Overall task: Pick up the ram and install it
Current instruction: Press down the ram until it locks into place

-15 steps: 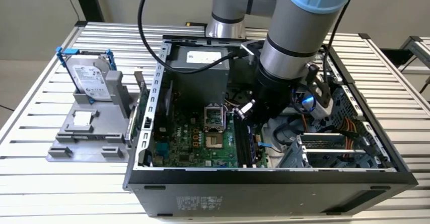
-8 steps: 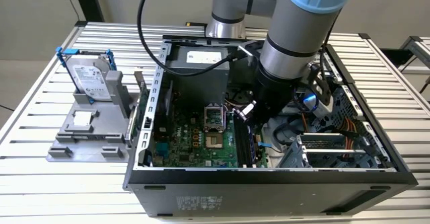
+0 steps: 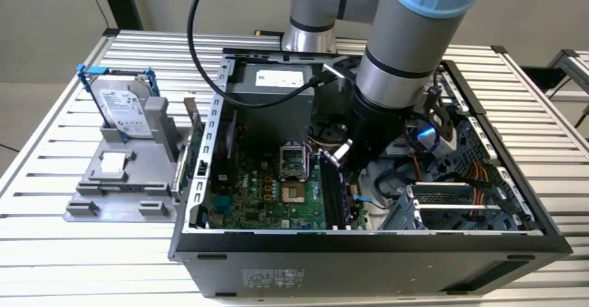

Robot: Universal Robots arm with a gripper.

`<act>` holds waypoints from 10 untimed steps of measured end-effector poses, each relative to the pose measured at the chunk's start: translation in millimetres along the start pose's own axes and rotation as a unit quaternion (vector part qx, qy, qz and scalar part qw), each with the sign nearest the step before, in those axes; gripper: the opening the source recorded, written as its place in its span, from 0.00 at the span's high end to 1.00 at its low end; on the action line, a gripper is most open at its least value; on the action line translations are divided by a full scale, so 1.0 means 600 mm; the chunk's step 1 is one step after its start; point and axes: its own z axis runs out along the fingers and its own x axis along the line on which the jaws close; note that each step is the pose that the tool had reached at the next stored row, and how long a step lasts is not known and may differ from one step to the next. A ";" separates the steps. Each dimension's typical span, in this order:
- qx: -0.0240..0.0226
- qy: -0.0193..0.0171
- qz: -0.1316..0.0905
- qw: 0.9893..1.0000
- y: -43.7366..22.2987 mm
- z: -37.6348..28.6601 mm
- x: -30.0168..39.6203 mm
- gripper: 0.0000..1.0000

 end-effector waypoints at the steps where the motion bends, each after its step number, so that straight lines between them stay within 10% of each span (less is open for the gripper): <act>1: 0.000 0.000 -0.003 1.000 0.000 0.000 0.000 1.00; 10: 0.001 0.000 -0.033 0.999 0.000 0.000 0.000 1.00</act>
